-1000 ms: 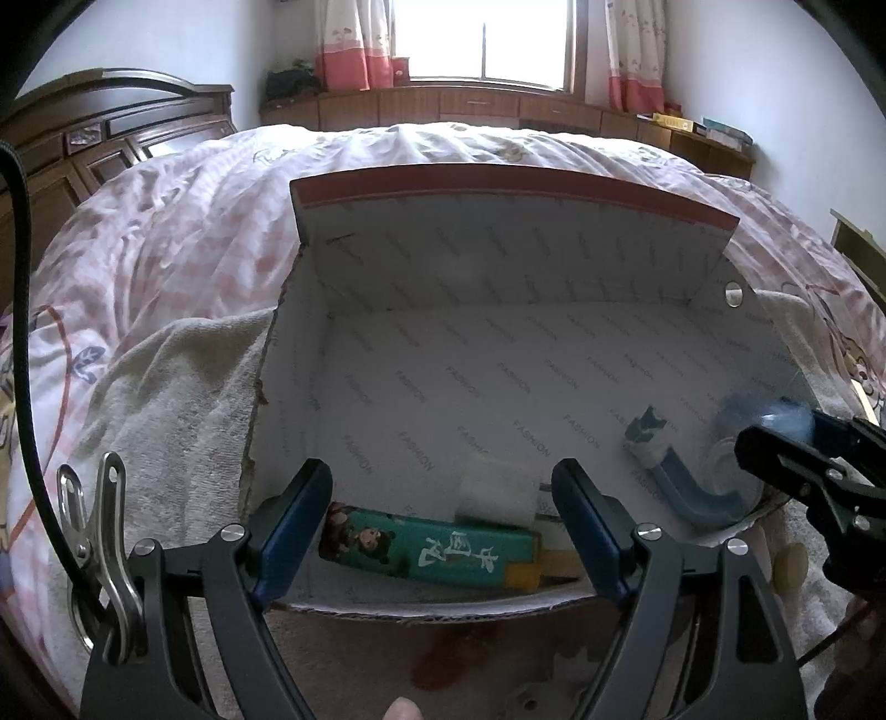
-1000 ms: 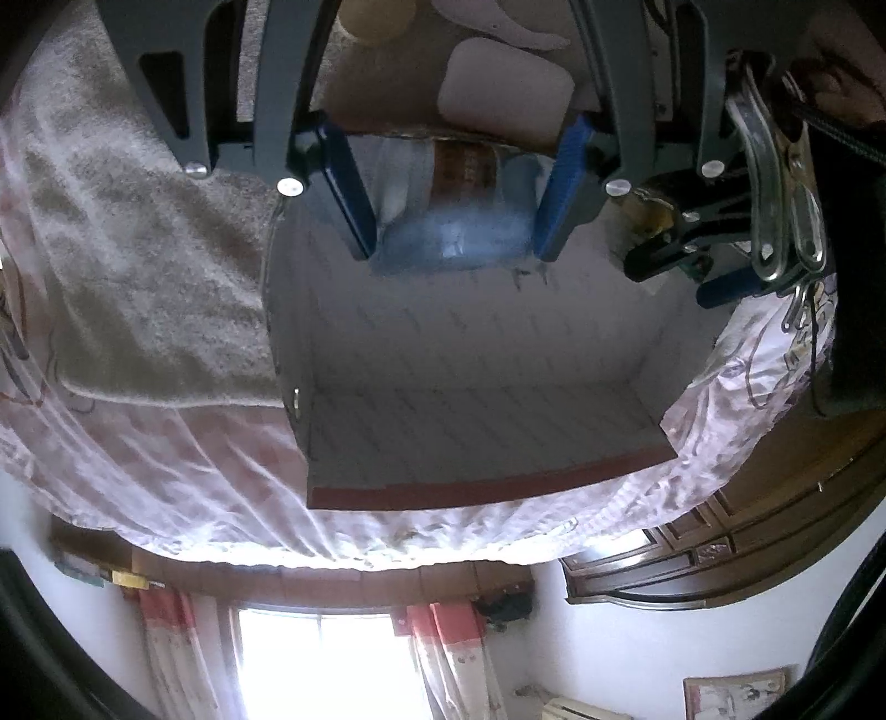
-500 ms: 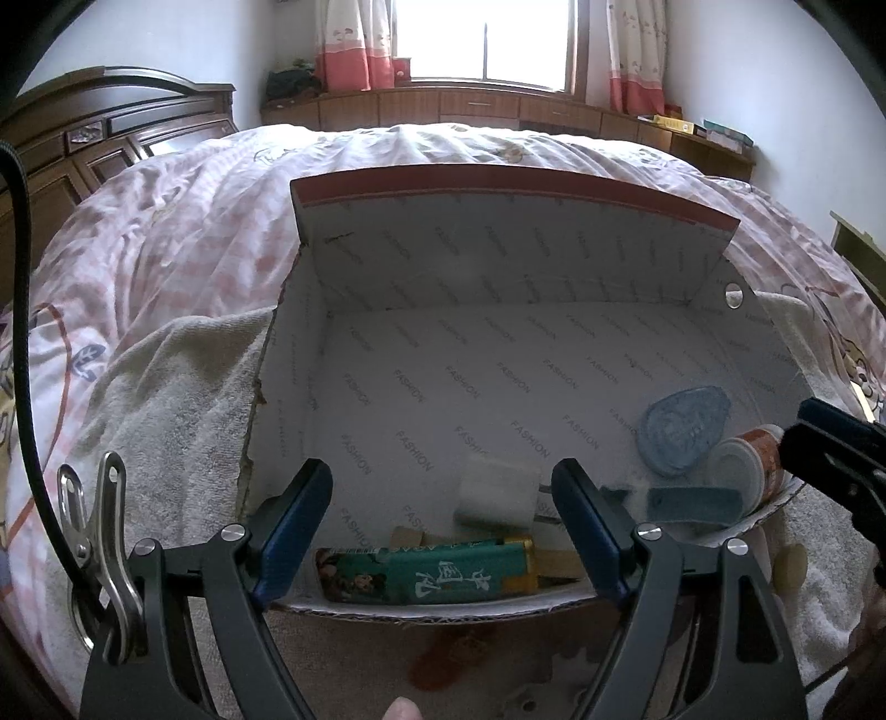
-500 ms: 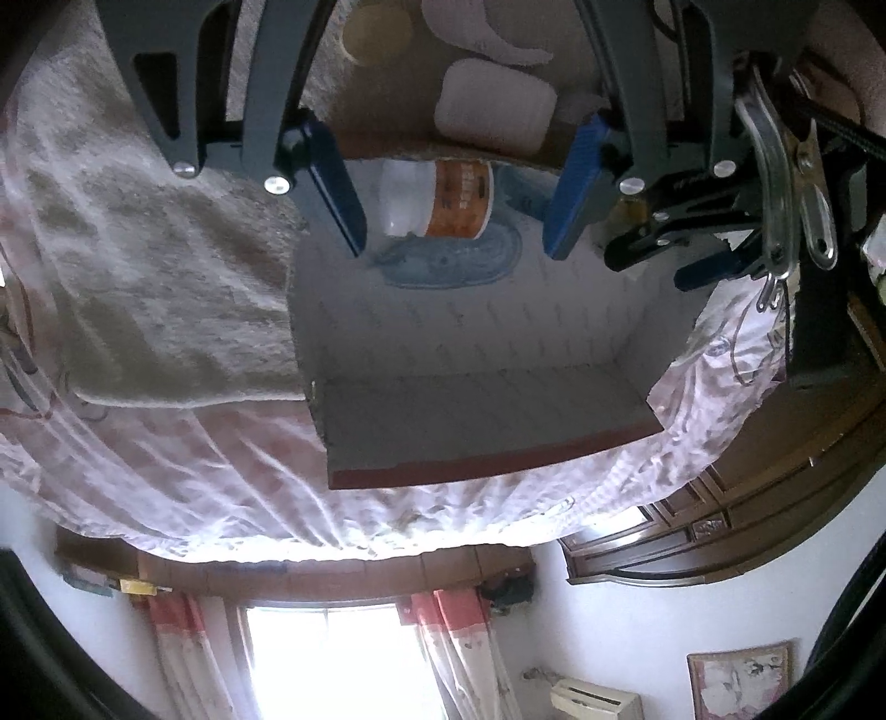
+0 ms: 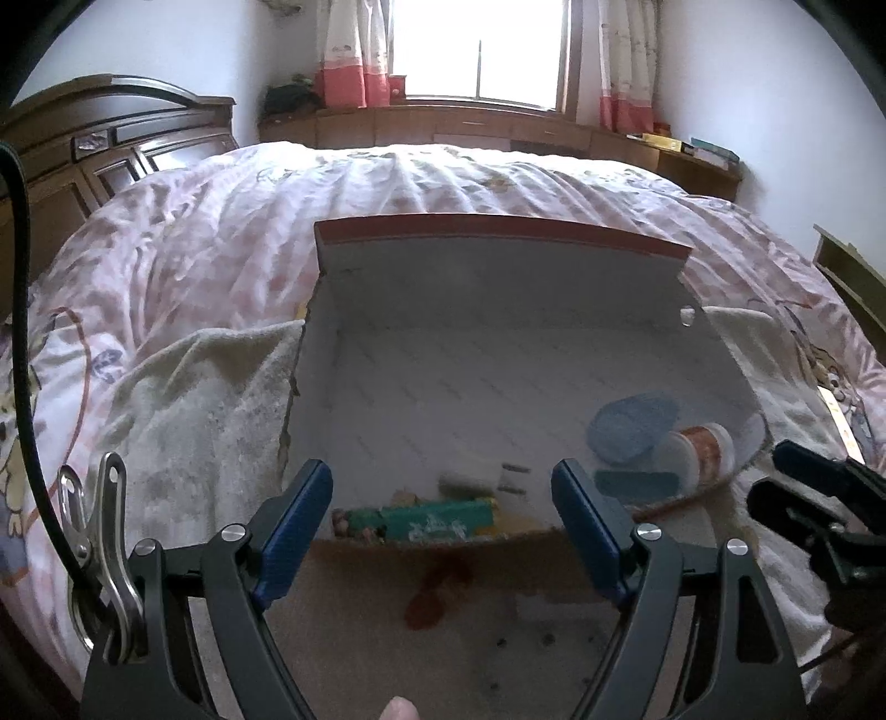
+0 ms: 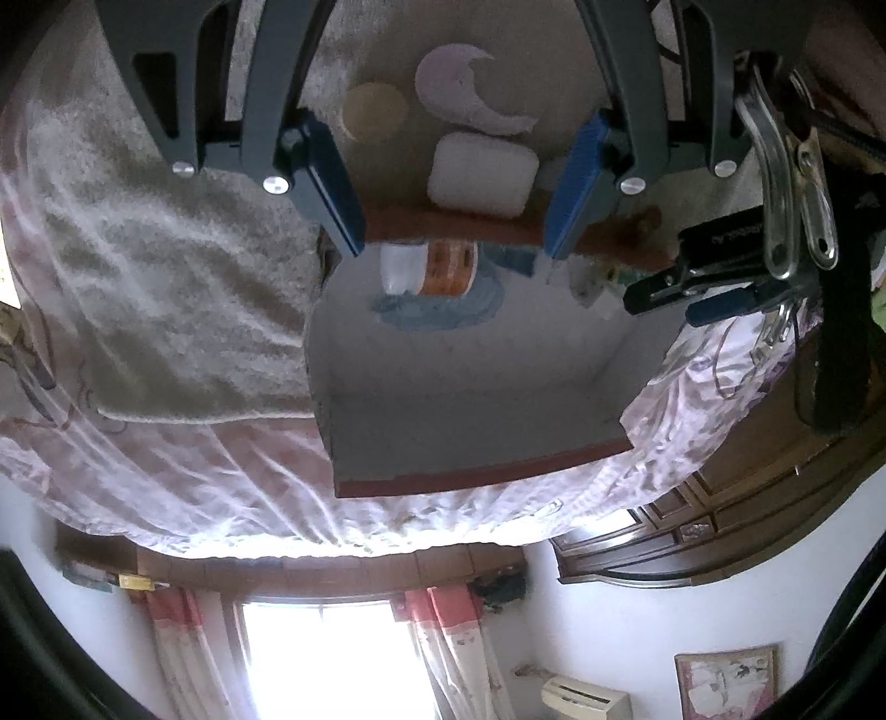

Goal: Organize rigid objects
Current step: 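Withdraw both tools from the box toward the grey plate and pink disc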

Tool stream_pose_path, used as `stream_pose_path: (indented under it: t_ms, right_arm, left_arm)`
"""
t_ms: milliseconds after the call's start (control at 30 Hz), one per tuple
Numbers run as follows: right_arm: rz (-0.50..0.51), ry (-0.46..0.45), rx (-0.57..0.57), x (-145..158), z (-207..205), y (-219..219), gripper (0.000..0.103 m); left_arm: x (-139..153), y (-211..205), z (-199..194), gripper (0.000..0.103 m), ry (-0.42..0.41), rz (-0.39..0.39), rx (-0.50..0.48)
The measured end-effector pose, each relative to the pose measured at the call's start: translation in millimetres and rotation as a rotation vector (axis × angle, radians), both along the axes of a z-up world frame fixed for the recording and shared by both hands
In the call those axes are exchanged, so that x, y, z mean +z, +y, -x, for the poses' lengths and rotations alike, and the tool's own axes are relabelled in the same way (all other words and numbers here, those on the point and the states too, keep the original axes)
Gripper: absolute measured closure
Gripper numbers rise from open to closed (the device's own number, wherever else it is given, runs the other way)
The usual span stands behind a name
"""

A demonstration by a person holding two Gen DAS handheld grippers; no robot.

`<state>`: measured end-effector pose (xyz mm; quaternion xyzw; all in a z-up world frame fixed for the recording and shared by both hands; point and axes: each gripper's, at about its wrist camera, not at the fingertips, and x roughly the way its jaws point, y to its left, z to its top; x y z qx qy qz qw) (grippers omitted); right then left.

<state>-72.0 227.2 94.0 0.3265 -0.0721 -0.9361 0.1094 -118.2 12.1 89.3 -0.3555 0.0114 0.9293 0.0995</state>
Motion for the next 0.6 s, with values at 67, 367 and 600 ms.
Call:
stream_pose_path:
  t_ms: [67,367,600]
  right_arm:
    - [-0.006,-0.007,-0.001,-3,-4,-1,0.033]
    - [-0.004,-0.06,-0.011,-18,-21,3,0.033]
    - [-0.01,-0.094,-0.005,-27,-31,3,0.033]
  left_arm:
    - [1,1,-6,0.02,-0.002,0.001,-0.009]
    - [-6,4,-29,0.02,-0.031,-0.007,-0.04]
    - [-21,12,-44,0.02,-0.08,-0.001,-0.082]
